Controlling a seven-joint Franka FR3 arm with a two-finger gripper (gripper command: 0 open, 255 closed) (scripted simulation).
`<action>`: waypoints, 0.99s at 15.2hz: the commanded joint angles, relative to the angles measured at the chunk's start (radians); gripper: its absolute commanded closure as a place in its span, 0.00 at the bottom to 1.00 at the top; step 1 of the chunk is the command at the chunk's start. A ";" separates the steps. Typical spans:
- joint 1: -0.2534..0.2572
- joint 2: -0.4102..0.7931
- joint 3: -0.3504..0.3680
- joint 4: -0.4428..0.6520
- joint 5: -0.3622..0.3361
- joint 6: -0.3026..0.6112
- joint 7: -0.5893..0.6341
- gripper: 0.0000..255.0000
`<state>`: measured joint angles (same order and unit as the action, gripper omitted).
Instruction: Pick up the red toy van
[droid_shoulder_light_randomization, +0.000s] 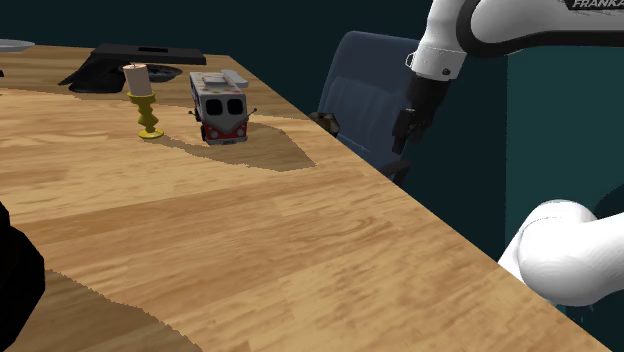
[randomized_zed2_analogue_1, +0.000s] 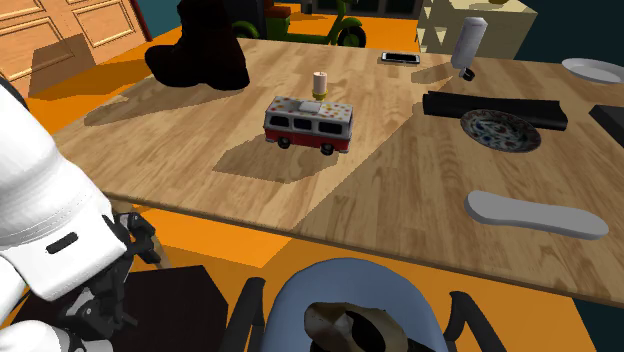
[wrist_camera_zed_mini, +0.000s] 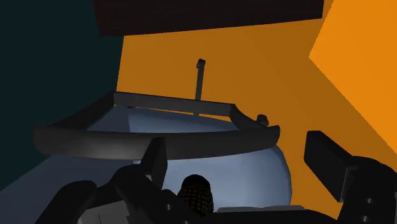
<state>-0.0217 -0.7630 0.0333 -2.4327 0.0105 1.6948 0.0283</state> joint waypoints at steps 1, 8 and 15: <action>0.000 0.000 0.000 0.000 0.000 0.000 0.000 0.00; 0.100 0.254 -0.014 0.241 0.029 0.020 -0.209 0.00; 0.186 0.476 -0.002 0.509 0.071 -0.024 -0.410 0.00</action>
<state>0.1517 -0.3172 0.0286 -1.9688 0.0756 1.6852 -0.3511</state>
